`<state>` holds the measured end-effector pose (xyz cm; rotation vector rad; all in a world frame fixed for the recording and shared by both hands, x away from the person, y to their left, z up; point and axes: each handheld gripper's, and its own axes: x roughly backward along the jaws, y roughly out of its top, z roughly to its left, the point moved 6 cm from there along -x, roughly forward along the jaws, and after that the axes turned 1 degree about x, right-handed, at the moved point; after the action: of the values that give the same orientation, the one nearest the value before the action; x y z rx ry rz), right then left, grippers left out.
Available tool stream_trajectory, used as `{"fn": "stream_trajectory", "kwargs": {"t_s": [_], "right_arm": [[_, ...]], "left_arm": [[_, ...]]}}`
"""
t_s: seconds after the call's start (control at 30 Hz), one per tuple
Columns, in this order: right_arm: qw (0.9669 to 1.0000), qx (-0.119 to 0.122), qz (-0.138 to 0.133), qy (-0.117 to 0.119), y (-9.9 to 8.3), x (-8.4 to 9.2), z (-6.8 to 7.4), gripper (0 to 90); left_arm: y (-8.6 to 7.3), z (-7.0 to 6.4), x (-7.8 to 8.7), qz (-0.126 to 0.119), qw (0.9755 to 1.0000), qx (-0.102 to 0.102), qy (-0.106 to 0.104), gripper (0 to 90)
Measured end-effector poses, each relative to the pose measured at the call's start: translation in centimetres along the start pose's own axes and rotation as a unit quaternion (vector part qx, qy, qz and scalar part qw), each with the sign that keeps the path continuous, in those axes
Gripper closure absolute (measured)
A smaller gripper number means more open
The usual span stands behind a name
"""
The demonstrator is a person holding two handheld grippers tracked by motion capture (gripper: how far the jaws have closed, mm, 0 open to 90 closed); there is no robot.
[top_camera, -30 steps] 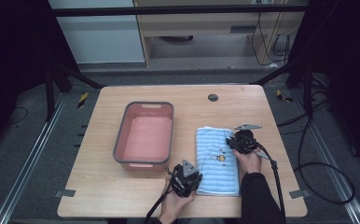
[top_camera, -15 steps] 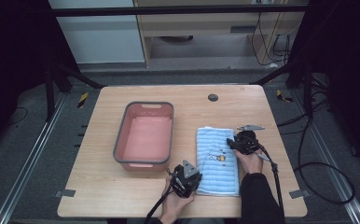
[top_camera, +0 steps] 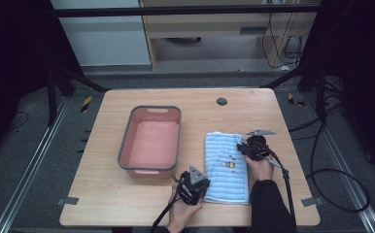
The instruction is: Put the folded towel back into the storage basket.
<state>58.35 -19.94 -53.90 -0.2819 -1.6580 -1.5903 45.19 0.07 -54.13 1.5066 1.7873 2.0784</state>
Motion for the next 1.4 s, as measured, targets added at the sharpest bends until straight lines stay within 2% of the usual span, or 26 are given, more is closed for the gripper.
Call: {"fn": "stream_trajectory", "kwargs": {"t_s": [0.17, 0.33, 0.43, 0.57, 0.7, 0.83, 1.03, 1.4], "right_arm": [[0.9999, 0.012, -0.007, -0.004, 0.3, 0.6, 0.1, 82.8], [0.9994, 0.021, -0.028, 0.003, 1.3, 2.0, 0.7, 82.9], [0.9988, 0.029, -0.040, 0.003, 1.9, 2.7, 1.1, 82.9], [0.9978, 0.026, -0.061, 0.008, 2.7, 3.8, 1.4, 82.9], [0.9969, 0.034, -0.071, 0.004, 3.4, 4.6, 1.8, 83.0], [0.9954, 0.043, -0.085, 0.004, 4.3, 5.4, 2.3, 83.0], [0.9938, 0.059, -0.094, -0.002, 5.5, 6.1, 3.4, 83.0], [0.9888, 0.061, -0.136, 0.003, 8.9, 8.1, 5.1, 83.0]], "left_arm": [[0.4, 0.0, 0.6, -0.011, 0.9999, -0.001, -0.002, 87.5], [1.0, 0.0, 1.4, -0.023, 0.9997, 0.000, -0.008, 87.6], [1.5, 0.0, 2.2, -0.035, 0.9994, -0.005, -0.007, 87.7], [2.2, 0.2, 3.2, -0.047, 0.9988, -0.006, -0.009, 87.7], [3.1, 0.5, 4.3, -0.058, 0.9982, -0.009, -0.007, 87.8], [4.0, 0.7, 5.3, -0.066, 0.9976, -0.018, -0.003, 87.8], [5.2, 1.3, 7.1, -0.084, 0.9963, -0.019, 0.003, 87.8], [7.4, 1.7, 9.4, -0.103, 0.9940, -0.034, 0.011, 87.9]]}}
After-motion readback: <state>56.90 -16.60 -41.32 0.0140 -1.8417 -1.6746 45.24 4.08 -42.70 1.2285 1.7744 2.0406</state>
